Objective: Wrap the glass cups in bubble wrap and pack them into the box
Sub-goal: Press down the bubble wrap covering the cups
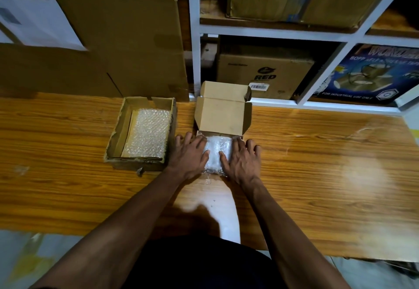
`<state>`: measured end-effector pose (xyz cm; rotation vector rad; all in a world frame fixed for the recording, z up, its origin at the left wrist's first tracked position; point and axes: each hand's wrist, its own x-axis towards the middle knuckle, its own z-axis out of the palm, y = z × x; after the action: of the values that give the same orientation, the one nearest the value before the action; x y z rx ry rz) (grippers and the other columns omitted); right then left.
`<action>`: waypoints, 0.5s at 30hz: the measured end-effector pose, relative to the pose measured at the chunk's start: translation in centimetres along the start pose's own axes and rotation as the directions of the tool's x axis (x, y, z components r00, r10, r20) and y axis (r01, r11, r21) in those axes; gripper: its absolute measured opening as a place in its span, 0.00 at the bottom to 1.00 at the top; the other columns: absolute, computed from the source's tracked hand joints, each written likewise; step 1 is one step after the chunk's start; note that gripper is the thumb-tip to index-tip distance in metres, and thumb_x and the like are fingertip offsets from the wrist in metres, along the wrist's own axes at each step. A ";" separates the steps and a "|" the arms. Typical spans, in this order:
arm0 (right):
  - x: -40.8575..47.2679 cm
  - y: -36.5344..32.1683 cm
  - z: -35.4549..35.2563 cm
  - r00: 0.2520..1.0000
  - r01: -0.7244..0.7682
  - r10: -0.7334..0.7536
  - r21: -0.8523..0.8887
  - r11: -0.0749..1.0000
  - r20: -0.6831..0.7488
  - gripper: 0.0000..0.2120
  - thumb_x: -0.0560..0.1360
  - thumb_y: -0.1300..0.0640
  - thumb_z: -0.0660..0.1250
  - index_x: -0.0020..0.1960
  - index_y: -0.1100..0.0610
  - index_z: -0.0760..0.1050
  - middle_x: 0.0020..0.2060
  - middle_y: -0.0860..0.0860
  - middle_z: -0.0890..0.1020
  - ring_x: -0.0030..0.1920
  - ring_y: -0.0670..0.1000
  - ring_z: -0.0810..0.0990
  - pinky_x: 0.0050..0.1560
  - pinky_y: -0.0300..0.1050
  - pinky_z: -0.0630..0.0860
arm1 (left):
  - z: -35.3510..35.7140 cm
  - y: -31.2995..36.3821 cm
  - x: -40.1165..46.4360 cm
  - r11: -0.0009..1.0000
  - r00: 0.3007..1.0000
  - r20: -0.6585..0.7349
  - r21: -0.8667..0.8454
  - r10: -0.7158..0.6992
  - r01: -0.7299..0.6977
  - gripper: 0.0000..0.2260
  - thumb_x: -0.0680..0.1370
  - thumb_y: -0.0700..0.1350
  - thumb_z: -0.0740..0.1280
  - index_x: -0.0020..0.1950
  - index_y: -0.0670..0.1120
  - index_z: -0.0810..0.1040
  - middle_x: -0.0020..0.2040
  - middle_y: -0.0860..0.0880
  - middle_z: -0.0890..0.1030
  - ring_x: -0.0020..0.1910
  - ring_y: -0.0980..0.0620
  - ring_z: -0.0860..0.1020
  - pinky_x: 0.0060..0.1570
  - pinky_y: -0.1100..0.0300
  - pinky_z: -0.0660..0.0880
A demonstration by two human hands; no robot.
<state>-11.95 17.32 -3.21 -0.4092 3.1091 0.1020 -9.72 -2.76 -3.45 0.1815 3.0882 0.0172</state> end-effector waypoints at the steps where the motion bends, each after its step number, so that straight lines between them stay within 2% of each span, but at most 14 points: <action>1: 0.1 -0.1 -0.2 1.000 0.000 0.000 -0.001 1.000 -0.002 0.34 0.82 0.34 0.50 0.71 0.60 0.70 0.61 0.57 0.80 0.60 0.59 0.70 0.57 0.58 0.66 | 0.1 0.1 0.0 1.000 1.000 -0.008 -0.020 0.002 -0.002 0.25 0.84 0.59 0.51 0.77 0.49 0.69 0.75 0.49 0.73 0.71 0.44 0.67 0.66 0.40 0.63; 4: 0.3 -0.1 -0.7 0.997 0.046 -0.045 0.014 0.999 -0.066 0.24 0.81 0.39 0.55 0.64 0.57 0.72 0.57 0.57 0.79 0.57 0.58 0.71 0.56 0.57 0.67 | 0.2 0.0 -0.4 0.993 0.996 -0.083 -0.118 -0.037 0.027 0.22 0.83 0.55 0.57 0.76 0.49 0.70 0.72 0.49 0.75 0.67 0.46 0.69 0.62 0.44 0.69; 6: 0.8 -0.3 -1.1 0.984 0.135 -0.128 0.048 0.990 -0.123 0.19 0.80 0.44 0.58 0.64 0.55 0.72 0.58 0.56 0.78 0.56 0.57 0.72 0.56 0.56 0.68 | 0.3 -0.1 -0.8 0.975 0.982 -0.153 -0.210 -0.106 0.073 0.22 0.82 0.51 0.59 0.75 0.47 0.71 0.68 0.46 0.74 0.63 0.45 0.71 0.60 0.46 0.72; 10: 2.4 -2.0 -1.1 0.910 0.413 -0.404 0.150 0.898 -0.092 0.24 0.77 0.49 0.63 0.71 0.55 0.73 0.64 0.55 0.79 0.60 0.58 0.73 0.58 0.56 0.70 | 1.1 0.0 -1.8 0.938 0.961 -0.215 -0.332 -0.176 0.098 0.19 0.82 0.48 0.60 0.71 0.43 0.74 0.62 0.43 0.74 0.59 0.44 0.74 0.59 0.47 0.76; 12: 3.1 -3.1 -1.1 0.887 0.460 -0.458 0.172 0.871 -0.056 0.28 0.76 0.52 0.67 0.74 0.56 0.71 0.67 0.55 0.77 0.61 0.59 0.73 0.58 0.56 0.71 | 1.5 0.3 -2.2 0.910 0.951 -0.209 -0.394 -0.226 0.129 0.18 0.81 0.44 0.65 0.71 0.43 0.74 0.62 0.43 0.75 0.59 0.43 0.75 0.59 0.47 0.77; 15: 3.5 -3.9 -1.0 0.874 0.480 -0.486 0.193 0.856 -0.015 0.27 0.76 0.54 0.67 0.75 0.56 0.70 0.66 0.55 0.77 0.60 0.59 0.73 0.58 0.57 0.70 | 1.7 0.7 -2.8 0.839 0.924 -0.167 -0.495 -0.345 0.224 0.23 0.80 0.45 0.70 0.75 0.46 0.72 0.64 0.44 0.74 0.62 0.44 0.75 0.61 0.49 0.77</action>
<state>-14.37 12.63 -2.50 -1.1439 2.8342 -0.1895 -6.74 -2.42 -5.04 -0.3332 3.1947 0.8299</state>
